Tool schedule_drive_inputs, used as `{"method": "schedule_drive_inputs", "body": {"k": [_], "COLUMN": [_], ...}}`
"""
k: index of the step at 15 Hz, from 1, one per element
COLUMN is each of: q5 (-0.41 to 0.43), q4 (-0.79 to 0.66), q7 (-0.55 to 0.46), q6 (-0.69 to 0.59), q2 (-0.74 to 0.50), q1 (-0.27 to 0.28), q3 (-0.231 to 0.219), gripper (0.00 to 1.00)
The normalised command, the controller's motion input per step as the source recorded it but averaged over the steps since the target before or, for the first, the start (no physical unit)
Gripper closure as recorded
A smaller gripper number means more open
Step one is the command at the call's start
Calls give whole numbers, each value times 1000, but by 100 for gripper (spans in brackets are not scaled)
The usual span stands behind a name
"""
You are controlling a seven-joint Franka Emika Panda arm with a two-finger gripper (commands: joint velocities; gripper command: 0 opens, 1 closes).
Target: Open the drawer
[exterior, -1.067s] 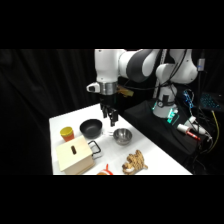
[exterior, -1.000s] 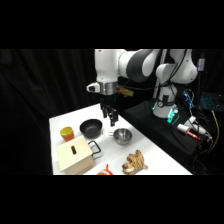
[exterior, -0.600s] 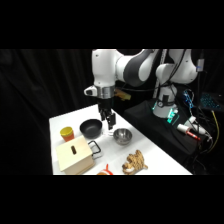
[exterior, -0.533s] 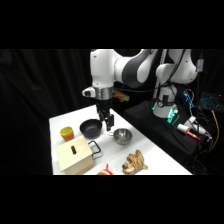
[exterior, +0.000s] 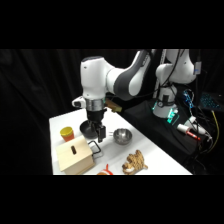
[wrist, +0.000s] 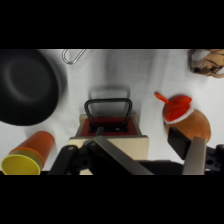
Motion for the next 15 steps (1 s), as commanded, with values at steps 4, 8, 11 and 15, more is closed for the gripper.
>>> {"method": "schedule_drive_inputs", "body": {"k": [4, 8, 11, 15], "q5": [-27, 19, 47, 93], "q4": [254, 211, 197, 179], "q7": [-230, -203, -187, -194], "q6": [145, 175, 184, 192], "q2": [301, 264, 230, 205], "q1": [-13, -50, -82, -127], "q3": [42, 70, 91, 127], "gripper": [0, 0, 0, 0]}}
